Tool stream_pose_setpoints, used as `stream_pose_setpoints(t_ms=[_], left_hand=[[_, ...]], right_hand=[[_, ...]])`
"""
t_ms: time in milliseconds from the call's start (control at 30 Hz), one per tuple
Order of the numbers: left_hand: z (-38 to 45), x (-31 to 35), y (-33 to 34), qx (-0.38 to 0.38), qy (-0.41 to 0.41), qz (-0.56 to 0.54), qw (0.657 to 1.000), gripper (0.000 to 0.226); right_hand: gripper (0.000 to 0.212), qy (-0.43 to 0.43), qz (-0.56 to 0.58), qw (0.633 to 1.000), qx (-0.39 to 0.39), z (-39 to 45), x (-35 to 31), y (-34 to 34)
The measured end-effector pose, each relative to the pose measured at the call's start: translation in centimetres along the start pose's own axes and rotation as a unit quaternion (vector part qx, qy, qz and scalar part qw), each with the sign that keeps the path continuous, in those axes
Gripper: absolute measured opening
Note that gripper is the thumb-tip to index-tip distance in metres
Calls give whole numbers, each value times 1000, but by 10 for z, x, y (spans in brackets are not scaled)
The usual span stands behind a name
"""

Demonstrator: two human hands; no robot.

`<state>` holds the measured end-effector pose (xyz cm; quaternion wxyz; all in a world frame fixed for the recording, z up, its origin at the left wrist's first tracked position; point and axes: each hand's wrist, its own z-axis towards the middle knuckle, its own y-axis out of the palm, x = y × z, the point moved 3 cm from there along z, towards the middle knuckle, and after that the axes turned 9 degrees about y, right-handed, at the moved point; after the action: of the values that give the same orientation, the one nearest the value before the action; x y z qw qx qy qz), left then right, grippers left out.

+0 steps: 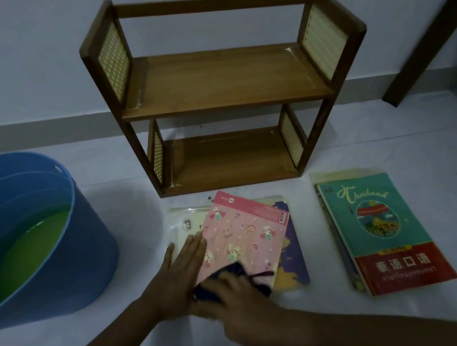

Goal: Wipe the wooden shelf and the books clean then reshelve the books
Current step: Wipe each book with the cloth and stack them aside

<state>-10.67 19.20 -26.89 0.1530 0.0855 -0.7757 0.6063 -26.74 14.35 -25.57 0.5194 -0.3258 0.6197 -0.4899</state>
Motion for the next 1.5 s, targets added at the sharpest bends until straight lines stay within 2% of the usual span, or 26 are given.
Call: stream_pose_setpoints(t_ms=[67, 100, 133, 167, 233, 267, 300, 367, 467, 567, 667, 767, 833, 900, 933, 1000, 1100, 1167, 1267, 1333, 1400, 1433, 1467, 1500], left_hand=[[-1, -1, 0, 9, 0, -9, 1000, 131], [-1, -1, -2, 8, -10, -19, 1000, 134], [-2, 0, -2, 1, -18, -31, 999, 136], [-2, 1, -2, -6, -25, -39, 999, 136], [-2, 3, -3, -15, -34, -42, 998, 136], [-2, 4, -3, -18, -37, -43, 998, 136], [-1, 3, -3, -21, -38, -45, 998, 137], [-1, 1, -3, -18, -40, -50, 998, 137], [-3, 1, -4, -2, -23, -47, 999, 136], [-5, 2, -4, -4, -18, -42, 999, 132], [-2, 4, -7, -31, -30, -26, 999, 133], [-1, 3, -8, -39, -41, -43, 997, 135], [-1, 3, -9, -40, -40, -53, 997, 136], [-1, 3, -7, -35, -41, -65, 996, 135], [0, 3, -7, -33, -41, -71, 996, 134], [0, 2, -7, -27, -51, -89, 994, 128], [2, 5, -13, 11, -80, -147, 986, 106], [1, 9, -17, 26, -103, -187, 977, 100], [0, 11, -21, 33, -118, -241, 963, 86], [1, 5, -36, 40, -143, -295, 944, 80], [-2, -11, -61, 124, -202, -405, 883, 60], [-5, -20, -73, 161, -209, -449, 854, 43], [-7, -26, -82, 184, -204, -466, 841, 31], [-8, -28, -91, 207, -194, -480, 830, 34]], right_hand=[[44, -70, -19, 996, -43, 13, 7, -6], [43, -68, -44, 996, -36, 24, 23, -13], [44, -17, -64, 998, -16, 37, 44, -22], [46, 74, -68, 995, -3, 48, 69, -32], [50, 272, -30, 962, 15, 60, 112, -51], [53, 333, -25, 942, 15, 62, 118, -56], [55, 340, -46, 939, 29, 62, 112, -57], [61, 261, -79, 962, 26, 57, 70, -43], [69, 126, -11, 992, -28, 36, 8, -15], [56, 74, -28, 997, 2, 28, 26, -16], [52, 181, -68, 981, 32, 19, 93, -28], [49, 330, -77, 939, 51, -3, 154, -51], [46, 415, -61, 904, 78, -27, 176, -67], [53, 457, -69, 885, 51, -47, 182, -69], [60, 451, -78, 888, 37, -56, 178, -65], [77, 380, -106, 919, 24, -64, 153, -55], [90, 191, -127, 973, -4, -64, 104, -41], [90, 105, -123, 986, -30, -59, 88, -32], [72, 72, -172, 978, -97, -52, 83, -12], [52, 59, -122, 989, -53, -46, 86, -15], [40, 58, 2, 996, 66, -38, 85, -37], [40, 76, 68, 988, 113, -31, 83, -54], [41, 116, 137, 973, 143, -24, 80, -76], [38, 177, 225, 944, 166, -16, 81, -101]])
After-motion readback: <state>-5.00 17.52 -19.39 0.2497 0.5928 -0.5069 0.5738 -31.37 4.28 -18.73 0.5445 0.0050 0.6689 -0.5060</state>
